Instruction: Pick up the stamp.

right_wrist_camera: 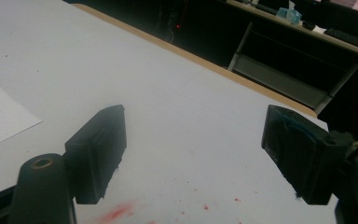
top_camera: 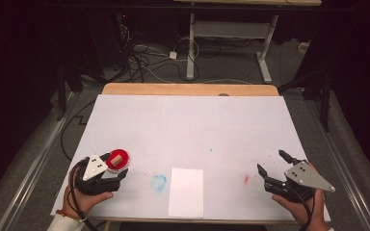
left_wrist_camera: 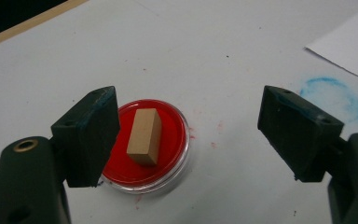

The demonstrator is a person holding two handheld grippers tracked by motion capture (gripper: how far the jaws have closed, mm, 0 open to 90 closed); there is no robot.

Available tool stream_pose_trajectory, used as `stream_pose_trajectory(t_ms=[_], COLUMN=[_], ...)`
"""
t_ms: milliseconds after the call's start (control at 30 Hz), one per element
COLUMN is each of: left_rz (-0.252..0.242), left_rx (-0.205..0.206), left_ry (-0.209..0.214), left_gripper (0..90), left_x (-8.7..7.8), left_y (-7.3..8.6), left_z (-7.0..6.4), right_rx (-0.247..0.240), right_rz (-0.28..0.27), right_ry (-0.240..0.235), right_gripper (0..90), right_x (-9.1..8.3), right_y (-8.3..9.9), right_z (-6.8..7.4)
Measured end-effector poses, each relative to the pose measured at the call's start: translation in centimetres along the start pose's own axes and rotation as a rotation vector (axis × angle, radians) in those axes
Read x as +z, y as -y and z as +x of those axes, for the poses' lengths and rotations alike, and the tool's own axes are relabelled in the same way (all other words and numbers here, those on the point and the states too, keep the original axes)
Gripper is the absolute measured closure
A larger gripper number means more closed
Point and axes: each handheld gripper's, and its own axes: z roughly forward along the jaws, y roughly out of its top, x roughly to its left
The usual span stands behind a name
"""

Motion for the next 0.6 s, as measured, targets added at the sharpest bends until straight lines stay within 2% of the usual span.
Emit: stream_pose_trajectory(t_ms=[300, 600], left_rz=[0.008, 0.033], left_rx=[0.006, 0.006], left_ry=[0.015, 0.000], left_gripper=[20.2, 21.6], left_x=[-0.2, -1.0], left_y=[0.0, -0.5], left_z=[0.0, 0.3], right_rx=[-0.018, -0.044], right_rz=[0.011, 0.017], right_ry=[-0.002, -0.018], right_gripper=[22.4, 22.8], right_x=[0.1, 0.2], right_y=[-0.1, -0.1], right_z=[0.4, 0.9])
